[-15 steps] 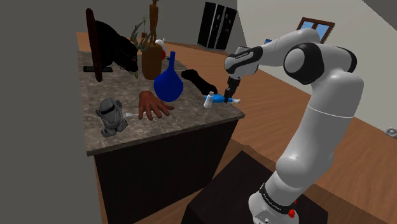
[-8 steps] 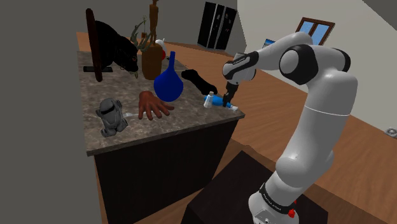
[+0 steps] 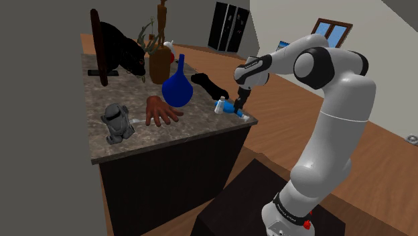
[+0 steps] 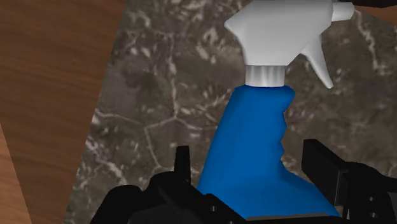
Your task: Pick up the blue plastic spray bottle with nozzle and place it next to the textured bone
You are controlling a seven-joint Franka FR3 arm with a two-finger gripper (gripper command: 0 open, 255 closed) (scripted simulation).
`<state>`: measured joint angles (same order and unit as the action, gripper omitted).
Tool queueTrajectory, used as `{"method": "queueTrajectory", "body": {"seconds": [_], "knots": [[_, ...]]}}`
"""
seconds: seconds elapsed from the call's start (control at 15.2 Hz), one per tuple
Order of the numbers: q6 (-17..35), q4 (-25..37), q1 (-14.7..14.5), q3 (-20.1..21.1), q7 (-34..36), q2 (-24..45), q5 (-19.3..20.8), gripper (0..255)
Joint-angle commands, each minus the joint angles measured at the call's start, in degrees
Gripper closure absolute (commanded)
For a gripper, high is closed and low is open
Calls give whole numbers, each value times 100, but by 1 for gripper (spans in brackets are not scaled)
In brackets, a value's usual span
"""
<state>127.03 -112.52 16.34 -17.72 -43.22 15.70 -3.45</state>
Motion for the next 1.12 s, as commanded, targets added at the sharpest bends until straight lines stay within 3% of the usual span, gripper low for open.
{"method": "queueTrajectory", "body": {"seconds": [0.0, 0.26, 0.53, 1.06], "knots": [[0, 0, 0, 0, 0, 0, 0, 0], [0, 0, 0, 0, 0, 0, 0, 0], [-646, 323, -47, -36, 89, -339, 133, 0], [-646, 323, -47, -35, 89, -339, 134, 0]]}}
